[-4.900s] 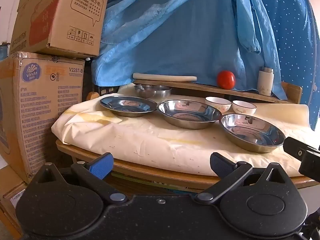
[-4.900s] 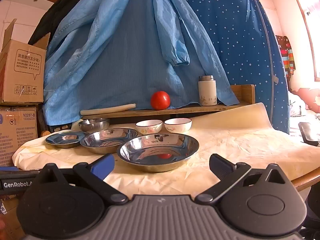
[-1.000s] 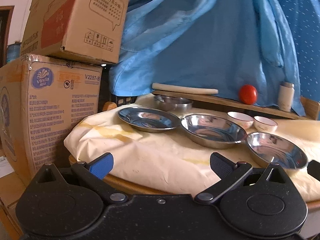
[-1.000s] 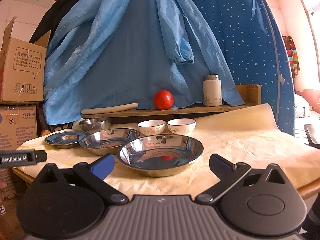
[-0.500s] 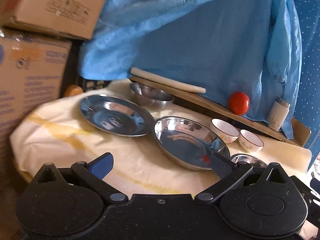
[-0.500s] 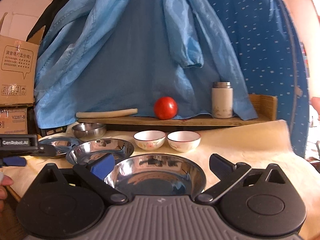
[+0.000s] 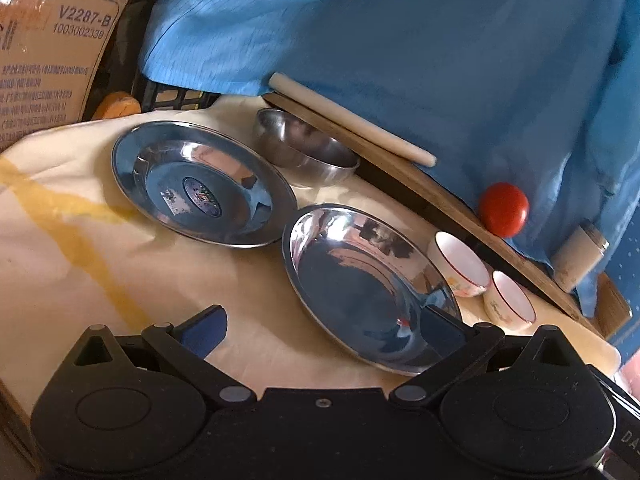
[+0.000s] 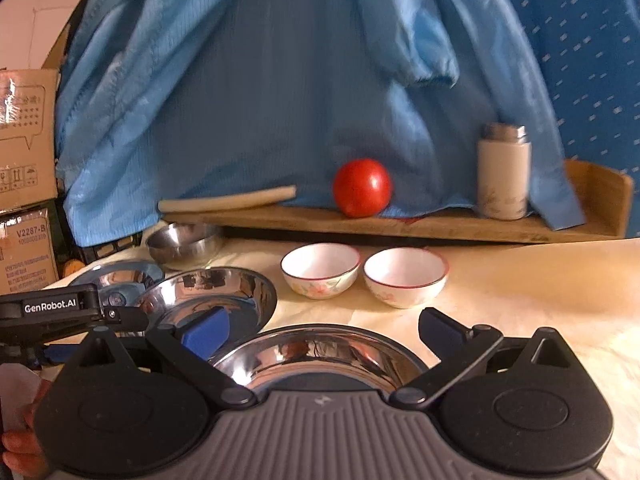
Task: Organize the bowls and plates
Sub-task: 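Move both tools toward the rim of the large deep steel plate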
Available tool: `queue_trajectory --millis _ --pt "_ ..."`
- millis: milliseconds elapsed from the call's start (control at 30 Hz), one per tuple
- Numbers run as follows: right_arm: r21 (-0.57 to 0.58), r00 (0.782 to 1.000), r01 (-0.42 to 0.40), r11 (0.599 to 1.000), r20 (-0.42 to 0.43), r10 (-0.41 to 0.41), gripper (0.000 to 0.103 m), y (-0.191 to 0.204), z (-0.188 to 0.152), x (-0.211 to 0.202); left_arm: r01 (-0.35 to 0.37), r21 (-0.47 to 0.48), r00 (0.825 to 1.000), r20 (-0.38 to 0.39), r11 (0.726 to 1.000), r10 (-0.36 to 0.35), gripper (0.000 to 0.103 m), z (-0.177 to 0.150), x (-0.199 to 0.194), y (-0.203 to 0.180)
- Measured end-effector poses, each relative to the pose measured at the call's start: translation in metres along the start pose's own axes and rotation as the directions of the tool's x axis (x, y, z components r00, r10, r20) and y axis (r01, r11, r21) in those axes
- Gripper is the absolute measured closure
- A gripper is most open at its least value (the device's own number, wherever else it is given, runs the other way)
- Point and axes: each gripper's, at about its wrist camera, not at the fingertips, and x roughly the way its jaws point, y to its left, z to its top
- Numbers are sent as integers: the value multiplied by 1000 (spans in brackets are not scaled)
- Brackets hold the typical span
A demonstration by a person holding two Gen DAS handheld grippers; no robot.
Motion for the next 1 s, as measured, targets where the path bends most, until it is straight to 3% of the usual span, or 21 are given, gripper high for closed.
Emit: queue_trajectory --millis 367,533,667,800,1000 --pt "15 977 -139 990 -161 140 0 6 25 68 -13 -51 999 51 999 16 1 4 12 2" --pt "28 969 -168 985 -178 171 2 11 28 80 6 -37 997 71 999 -4 6 2 14 1" --pt "71 957 -190 979 -209 201 6 11 29 89 23 -54 997 80 998 -18 15 0 12 3" --pt "178 929 -237 955 -246 277 12 4 28 101 55 -90 996 74 994 -48 26 1 14 8" --pt "192 921 -241 951 -263 287 25 6 27 110 65 -143 996 77 988 -54 46 0 16 15"
